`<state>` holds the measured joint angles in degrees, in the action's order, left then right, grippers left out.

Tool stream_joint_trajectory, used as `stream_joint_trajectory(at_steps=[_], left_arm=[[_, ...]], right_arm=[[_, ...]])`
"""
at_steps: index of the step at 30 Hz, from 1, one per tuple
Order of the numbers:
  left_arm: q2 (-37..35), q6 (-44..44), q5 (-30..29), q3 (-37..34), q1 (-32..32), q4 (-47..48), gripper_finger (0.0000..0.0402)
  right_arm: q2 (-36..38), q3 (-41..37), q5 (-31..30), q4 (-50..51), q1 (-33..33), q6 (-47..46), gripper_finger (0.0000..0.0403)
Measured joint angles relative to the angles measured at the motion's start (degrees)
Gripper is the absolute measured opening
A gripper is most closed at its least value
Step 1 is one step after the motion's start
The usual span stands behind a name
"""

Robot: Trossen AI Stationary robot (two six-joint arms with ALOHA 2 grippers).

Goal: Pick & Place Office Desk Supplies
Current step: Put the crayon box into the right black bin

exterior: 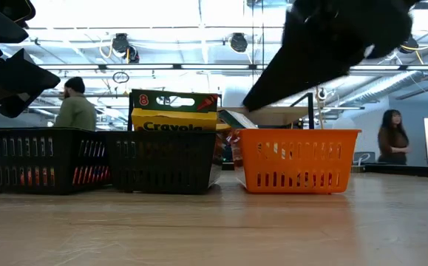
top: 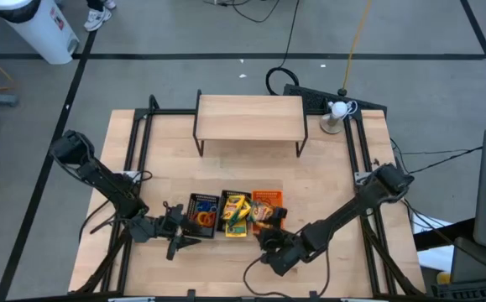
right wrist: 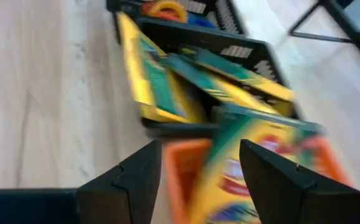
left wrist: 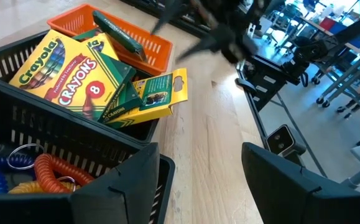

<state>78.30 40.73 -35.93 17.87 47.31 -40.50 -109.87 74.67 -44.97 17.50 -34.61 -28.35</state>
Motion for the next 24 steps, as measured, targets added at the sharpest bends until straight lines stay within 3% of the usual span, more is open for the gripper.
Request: stream_joint_trajectory(at_steps=[7,9,12,17,24], left_arm=[[0.0,-1.3,0.0,0.0,0.0,0.0,0.0230],[0.0,-2.1,0.0,0.0,0.0,0.0,0.0230],[0.0,-3.1,0.0,0.0,0.0,0.0,0.0230],[0.0,-3.4,-0.1,0.0,0.0,0.0,0.0230],[0.0,-5.9,-0.1,0.0,0.0,0.0,0.0230]], right_arm=[[12.1,0.0,-1.0,18.8,0.9,-1.4,0.0208],[15.3,-0.3,1.2,21.4,2.7,0.7,0.0208],[20.2,-3.1,11.0,18.7,7.7,6.5,0.0208],[26.7,-10.7,34.7,9.2,20.9,16.7,0.0208],[29.1,-18.3,63.4,-3.4,37.5,23.3,0.0208]])
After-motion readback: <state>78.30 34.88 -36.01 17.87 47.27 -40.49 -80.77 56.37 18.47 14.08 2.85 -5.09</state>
